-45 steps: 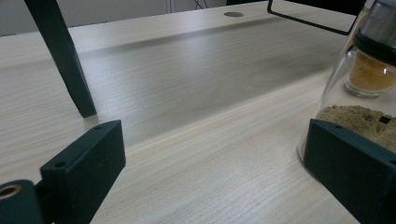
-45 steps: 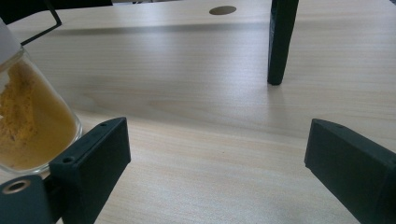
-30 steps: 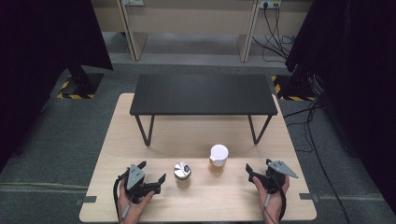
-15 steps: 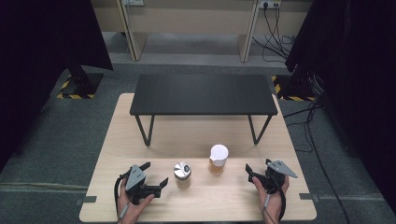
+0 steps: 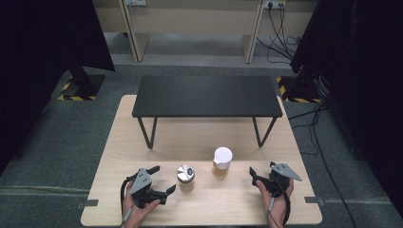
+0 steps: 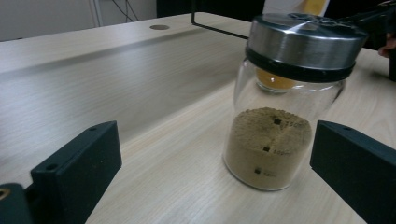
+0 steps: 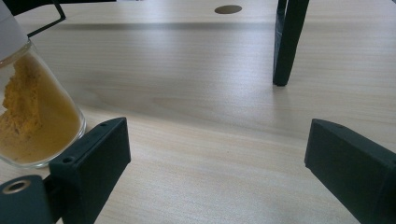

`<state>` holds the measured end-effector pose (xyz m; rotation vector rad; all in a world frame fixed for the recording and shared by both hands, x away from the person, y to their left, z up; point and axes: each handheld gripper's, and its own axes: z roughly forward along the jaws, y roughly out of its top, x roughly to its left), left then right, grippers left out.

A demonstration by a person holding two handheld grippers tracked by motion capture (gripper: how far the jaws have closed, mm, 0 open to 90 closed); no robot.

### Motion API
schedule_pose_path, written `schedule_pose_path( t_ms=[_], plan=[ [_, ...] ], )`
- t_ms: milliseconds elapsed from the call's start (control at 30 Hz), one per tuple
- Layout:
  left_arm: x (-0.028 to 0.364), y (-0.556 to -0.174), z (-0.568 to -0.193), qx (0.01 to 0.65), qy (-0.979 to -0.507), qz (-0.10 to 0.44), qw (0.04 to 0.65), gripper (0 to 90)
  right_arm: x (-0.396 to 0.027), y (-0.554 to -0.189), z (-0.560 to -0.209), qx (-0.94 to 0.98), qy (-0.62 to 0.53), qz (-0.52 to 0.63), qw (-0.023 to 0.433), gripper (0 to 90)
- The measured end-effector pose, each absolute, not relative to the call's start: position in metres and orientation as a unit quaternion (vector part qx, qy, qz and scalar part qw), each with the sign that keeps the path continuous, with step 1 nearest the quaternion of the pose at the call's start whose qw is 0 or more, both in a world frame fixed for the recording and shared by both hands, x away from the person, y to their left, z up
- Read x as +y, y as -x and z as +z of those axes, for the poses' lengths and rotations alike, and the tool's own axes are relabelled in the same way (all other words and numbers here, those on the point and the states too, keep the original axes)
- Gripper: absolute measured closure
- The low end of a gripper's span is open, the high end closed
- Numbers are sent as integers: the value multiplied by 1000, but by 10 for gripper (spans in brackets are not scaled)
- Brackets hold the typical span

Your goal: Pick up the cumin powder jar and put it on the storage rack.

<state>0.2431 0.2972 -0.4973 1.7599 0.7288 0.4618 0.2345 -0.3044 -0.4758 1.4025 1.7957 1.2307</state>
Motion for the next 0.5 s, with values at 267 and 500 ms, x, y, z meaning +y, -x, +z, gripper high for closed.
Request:
schedule_pose_path(
  t_ms=[267, 500],
  plan=[
    [290, -249, -495, 289, -758, 182, 556, 18, -303, -234, -476, 669, -520, 455, 274, 70],
    [281, -252, -494, 282, -763, 177, 554, 20, -302, -235, -475, 671, -518, 454, 275, 70]
  ],
)
